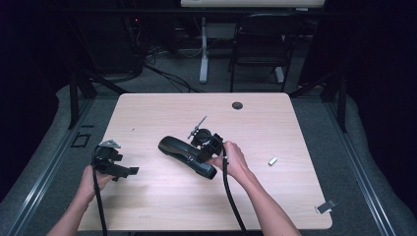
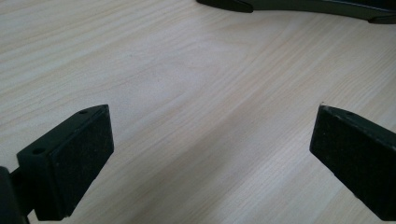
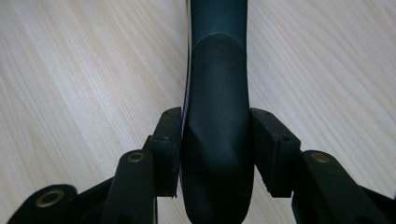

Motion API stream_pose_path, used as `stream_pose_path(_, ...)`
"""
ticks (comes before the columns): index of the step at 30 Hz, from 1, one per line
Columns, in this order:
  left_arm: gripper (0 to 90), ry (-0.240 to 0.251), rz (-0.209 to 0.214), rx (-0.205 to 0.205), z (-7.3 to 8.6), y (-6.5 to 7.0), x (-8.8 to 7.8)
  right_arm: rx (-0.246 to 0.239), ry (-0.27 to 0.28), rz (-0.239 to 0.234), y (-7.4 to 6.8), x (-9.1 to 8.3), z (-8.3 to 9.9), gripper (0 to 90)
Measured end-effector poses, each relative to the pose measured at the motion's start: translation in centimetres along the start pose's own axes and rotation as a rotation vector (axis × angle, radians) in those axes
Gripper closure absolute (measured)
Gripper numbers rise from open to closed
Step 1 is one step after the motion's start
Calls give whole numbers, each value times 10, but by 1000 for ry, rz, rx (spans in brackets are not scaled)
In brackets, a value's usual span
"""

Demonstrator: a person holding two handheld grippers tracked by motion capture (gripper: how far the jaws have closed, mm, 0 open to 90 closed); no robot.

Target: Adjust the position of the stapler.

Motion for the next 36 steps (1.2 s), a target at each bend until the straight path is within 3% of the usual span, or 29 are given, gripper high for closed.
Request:
stream_pose_path(13, 0, -6, 2, 6, 1, 0, 1, -34, -24, -37, -2, -5, 10, 561)
stream_pose_path(23, 0, -12, 0, 8, 1, 1, 2, -76, -32, -63, -2, -13, 28, 561)
stream_pose_path(24, 0, -31, -11, 11, 2, 0, 1, -76, -32, -63, -2, -13, 28, 561)
stream_pose_path(25, 0, -52, -38, -15, 4, -4, 2, -83, -33, -67, -2, -15, 31, 561)
stream_pose_path(29, 0, -43, -11, -21, 6, -5, 1, -92, -23, -74, -3, -18, 37, 561)
stream_pose_path(32, 0, -37, -8, -10, 4, -2, 1, -98, -24, -78, -2, -19, 40, 561)
stream_pose_path(34, 0, -49, -27, -9, 4, -2, 2, -104, -28, -83, -2, -20, 42, 560)
stream_pose_path(36, 0, -47, -14, -3, 4, -1, 3, -110, -29, -89, -2, -21, 45, 560)
Point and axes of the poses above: each handheld gripper's, and its own axes: x roughly forward along the jaws, z roughly out of its underside, y roughly to its right, the point moved 9 cm from there along x, roughly forward along the jaws, and after that the axes turned 3 degrees about x, right-handed, at the moved point
